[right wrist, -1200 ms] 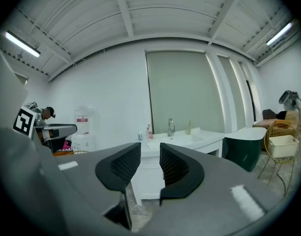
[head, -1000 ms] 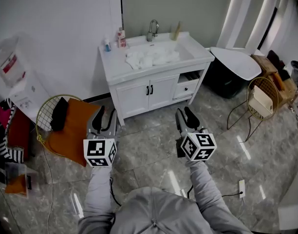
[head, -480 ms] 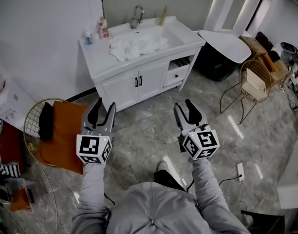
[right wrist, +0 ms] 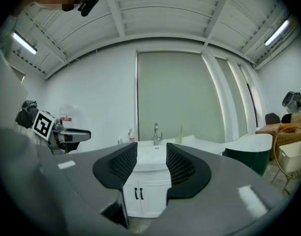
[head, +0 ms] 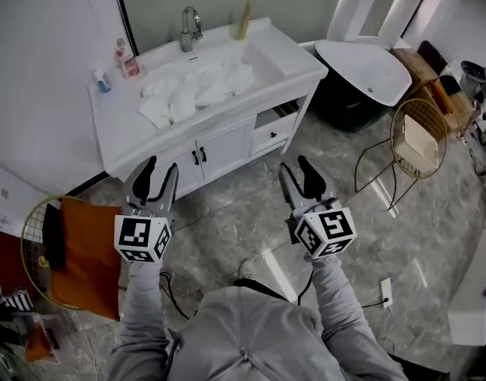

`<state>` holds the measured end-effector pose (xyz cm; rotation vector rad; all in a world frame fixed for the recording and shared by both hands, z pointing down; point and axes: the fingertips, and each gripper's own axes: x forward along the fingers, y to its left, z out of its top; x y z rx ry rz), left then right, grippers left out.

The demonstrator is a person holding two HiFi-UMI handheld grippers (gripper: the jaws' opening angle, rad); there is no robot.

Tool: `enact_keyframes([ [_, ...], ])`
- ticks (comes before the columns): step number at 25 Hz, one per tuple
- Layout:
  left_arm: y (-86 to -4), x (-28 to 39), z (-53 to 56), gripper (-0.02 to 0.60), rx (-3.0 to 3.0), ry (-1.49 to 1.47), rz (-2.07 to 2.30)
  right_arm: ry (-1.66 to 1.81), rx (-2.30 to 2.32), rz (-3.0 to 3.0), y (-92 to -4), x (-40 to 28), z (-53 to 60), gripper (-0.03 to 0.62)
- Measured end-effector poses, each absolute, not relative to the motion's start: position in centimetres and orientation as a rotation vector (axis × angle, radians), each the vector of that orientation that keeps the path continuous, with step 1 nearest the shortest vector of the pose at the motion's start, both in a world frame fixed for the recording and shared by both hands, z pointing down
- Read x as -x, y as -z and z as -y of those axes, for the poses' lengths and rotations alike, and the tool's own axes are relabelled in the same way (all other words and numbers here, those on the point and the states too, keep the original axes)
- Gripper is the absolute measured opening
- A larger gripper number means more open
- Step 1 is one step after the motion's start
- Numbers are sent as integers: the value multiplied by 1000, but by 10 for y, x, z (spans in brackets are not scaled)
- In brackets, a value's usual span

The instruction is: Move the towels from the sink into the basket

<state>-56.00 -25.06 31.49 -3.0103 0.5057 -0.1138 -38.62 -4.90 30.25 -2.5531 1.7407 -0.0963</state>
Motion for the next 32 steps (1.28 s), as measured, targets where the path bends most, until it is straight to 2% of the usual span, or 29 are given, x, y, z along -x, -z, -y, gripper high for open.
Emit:
enact_keyframes([
  [10, -337, 448, 341, 199, 3003, 213, -595, 246, 2481, -1798, -330, 248, 149, 179],
  [13, -361, 413, 381, 198, 3016, 277, -585, 292, 2442, -1833, -340, 215, 195, 181],
  [16, -400, 373, 419, 199, 3013, 421, -541, 372, 2419, -1895, -350, 176, 245, 211],
  [17, -413, 361, 431, 218, 3007, 475, -526, 403, 2429, -1914, -355, 162, 261, 215],
  [19, -429, 338, 456, 301, 2994, 557, -496, 470, 2457, -1962, -364, 135, 293, 232],
  [22, -441, 303, 493, 311, 2968, 645, -446, 563, 2494, -2060, -378, 101, 338, 242],
  [25, -464, 279, 513, 340, 2930, 764, -396, 767, 2448, -2181, -410, 82, 373, 245],
  [28, -493, 257, 522, 382, 2869, 899, -345, 1006, 2389, -2287, -450, 63, 400, 276],
  [32, -534, 233, 528, 418, 2823, 1080, -237, 1182, 2428, -2335, -489, 33, 435, 282],
])
